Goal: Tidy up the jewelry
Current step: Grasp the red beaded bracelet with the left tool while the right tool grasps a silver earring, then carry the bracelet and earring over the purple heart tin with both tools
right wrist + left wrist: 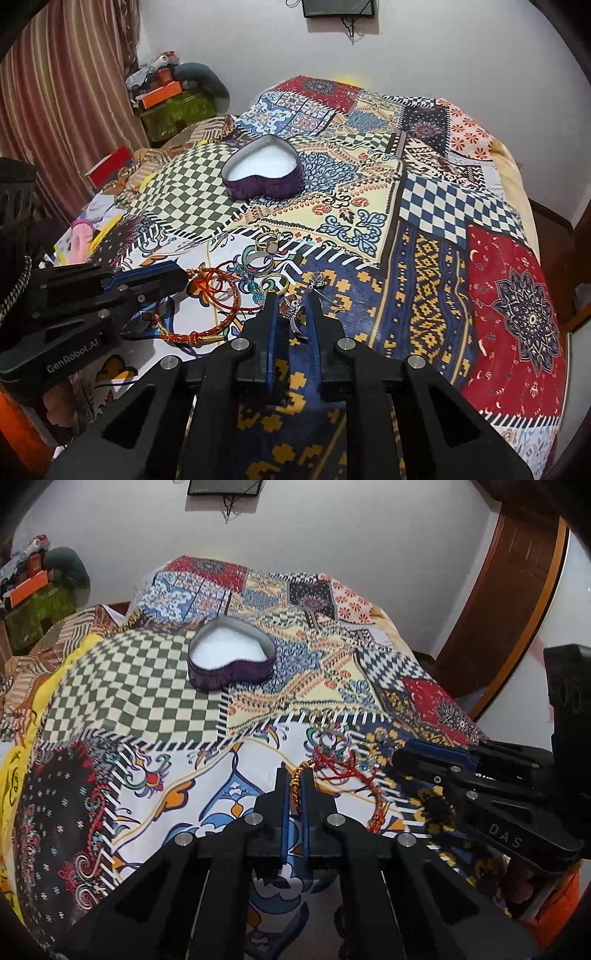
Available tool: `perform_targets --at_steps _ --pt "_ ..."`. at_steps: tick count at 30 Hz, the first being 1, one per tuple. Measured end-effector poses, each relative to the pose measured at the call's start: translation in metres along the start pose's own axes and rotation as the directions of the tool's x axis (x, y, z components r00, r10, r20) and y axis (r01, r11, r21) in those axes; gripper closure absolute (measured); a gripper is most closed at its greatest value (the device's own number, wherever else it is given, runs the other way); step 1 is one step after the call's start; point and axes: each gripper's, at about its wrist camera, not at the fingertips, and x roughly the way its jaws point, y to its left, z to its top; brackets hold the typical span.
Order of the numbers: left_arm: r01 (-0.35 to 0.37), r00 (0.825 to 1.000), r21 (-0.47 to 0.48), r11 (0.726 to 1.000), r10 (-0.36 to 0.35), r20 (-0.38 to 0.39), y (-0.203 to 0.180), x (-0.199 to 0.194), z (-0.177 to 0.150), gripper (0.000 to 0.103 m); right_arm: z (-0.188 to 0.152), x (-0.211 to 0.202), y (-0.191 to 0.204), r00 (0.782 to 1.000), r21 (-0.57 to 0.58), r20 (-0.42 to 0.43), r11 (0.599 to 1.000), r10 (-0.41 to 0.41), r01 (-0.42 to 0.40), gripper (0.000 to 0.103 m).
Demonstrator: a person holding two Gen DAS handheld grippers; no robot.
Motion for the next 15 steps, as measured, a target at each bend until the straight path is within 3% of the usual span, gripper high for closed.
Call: perform_targets --at_steps 15 --pt "-0.050 0.984 0.016 0.999 0.046 0.171 -0.002 -0.056 0.032 0.099 0.024 -0.048 0.002 0.993 0.037 0.116 0.999 -0.035 0.030 0.090"
